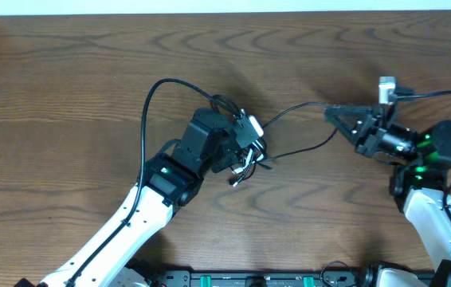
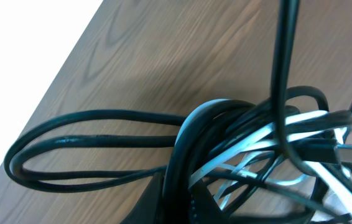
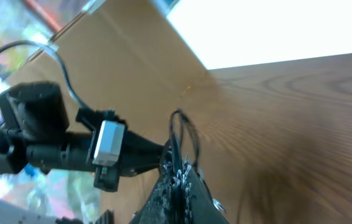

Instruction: Untangle cables

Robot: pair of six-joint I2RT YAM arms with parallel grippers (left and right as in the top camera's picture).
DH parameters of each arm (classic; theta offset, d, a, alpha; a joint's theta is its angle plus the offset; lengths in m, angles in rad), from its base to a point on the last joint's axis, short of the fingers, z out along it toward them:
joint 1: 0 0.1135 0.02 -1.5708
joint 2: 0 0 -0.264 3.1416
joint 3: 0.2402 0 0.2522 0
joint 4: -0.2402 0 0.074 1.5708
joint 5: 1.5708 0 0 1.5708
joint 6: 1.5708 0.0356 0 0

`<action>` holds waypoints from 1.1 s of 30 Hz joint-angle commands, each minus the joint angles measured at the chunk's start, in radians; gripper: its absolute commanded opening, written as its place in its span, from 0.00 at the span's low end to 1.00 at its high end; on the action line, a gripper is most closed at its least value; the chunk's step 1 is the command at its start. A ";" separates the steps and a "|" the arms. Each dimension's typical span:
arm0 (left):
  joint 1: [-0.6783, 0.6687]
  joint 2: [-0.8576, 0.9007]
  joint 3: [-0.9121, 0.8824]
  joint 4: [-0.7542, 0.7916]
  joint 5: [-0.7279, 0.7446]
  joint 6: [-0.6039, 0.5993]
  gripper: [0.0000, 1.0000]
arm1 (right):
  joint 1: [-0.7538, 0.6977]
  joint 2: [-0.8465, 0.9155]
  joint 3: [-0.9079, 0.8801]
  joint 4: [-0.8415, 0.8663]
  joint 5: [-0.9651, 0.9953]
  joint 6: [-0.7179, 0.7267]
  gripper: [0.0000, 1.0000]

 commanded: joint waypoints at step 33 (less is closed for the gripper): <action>0.002 -0.012 0.028 0.191 0.195 -0.076 0.08 | -0.246 -0.003 0.005 -0.189 -0.106 -0.135 0.98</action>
